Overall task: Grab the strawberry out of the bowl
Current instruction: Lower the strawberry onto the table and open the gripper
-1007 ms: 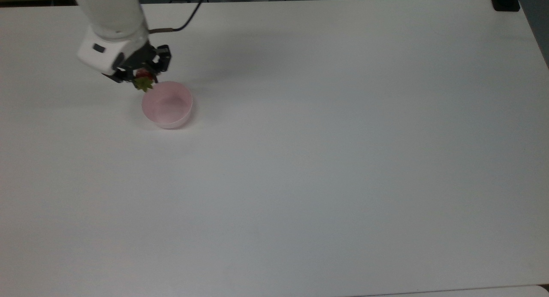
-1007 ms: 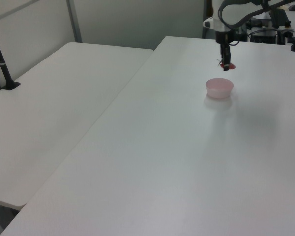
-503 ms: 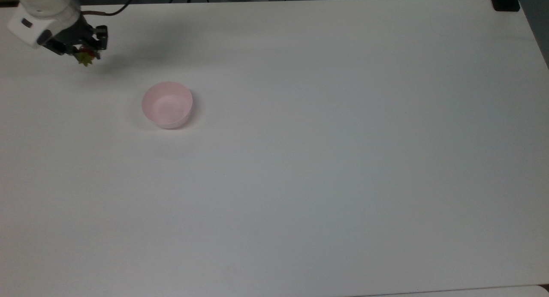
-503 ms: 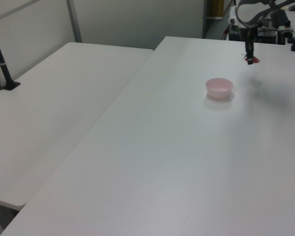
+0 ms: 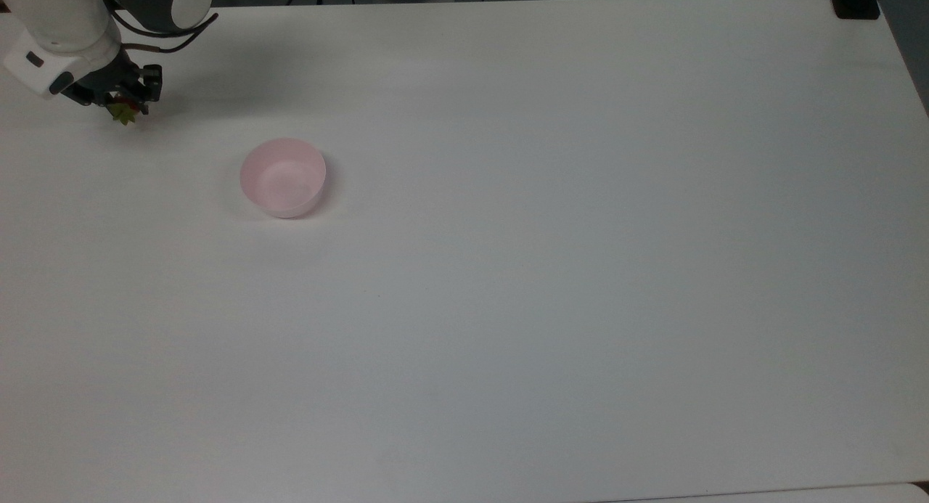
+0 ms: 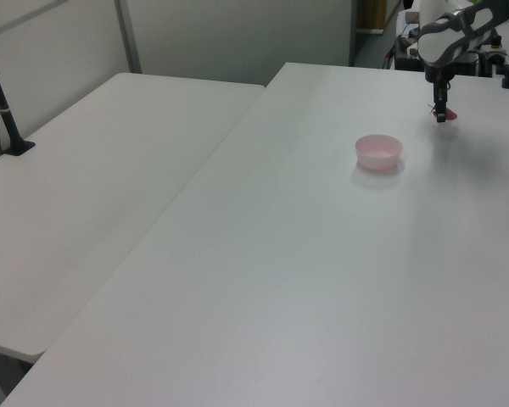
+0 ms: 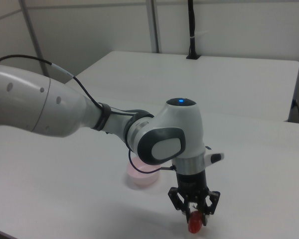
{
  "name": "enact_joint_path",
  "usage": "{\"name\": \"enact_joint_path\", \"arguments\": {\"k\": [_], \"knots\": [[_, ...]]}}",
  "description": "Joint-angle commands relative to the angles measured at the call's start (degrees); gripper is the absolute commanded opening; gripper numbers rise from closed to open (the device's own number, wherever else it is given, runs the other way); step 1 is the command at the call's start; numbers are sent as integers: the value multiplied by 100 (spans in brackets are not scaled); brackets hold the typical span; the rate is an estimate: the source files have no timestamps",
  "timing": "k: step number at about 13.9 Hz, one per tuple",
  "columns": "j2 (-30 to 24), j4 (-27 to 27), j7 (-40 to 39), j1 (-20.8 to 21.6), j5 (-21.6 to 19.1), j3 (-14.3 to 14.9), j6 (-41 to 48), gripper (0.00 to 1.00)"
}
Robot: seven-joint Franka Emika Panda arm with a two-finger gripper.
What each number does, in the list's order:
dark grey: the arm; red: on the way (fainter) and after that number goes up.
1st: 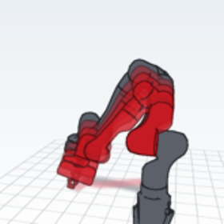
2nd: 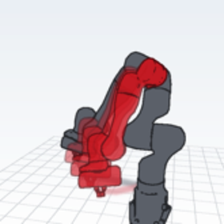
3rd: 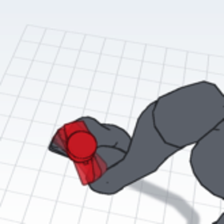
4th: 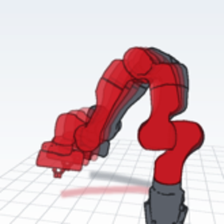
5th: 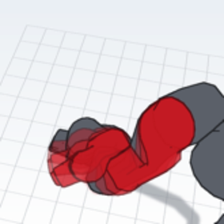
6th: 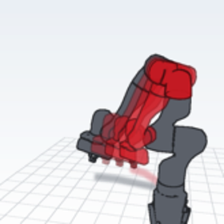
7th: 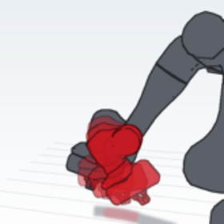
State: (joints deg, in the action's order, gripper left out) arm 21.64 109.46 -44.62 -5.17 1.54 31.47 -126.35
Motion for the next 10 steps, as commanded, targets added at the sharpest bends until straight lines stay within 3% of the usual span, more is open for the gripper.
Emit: {"name": "enact_joint_path", "arguments": {"k": [1,3,5,7,9,10], "knots": [[-37,-21,-3,-45,-119,-36,-39,100],[-125,-29,180,51,-119,-27,57,100],[-466,-160,1125,340,-102,-36,346,100],[-1081,-538,1885,491,-57,-184,1240,100],[-1626,-1151,2358,482,-57,-701,2470,100],[-1750,-1346,2866,491,-40,-991,2658,100]]}}
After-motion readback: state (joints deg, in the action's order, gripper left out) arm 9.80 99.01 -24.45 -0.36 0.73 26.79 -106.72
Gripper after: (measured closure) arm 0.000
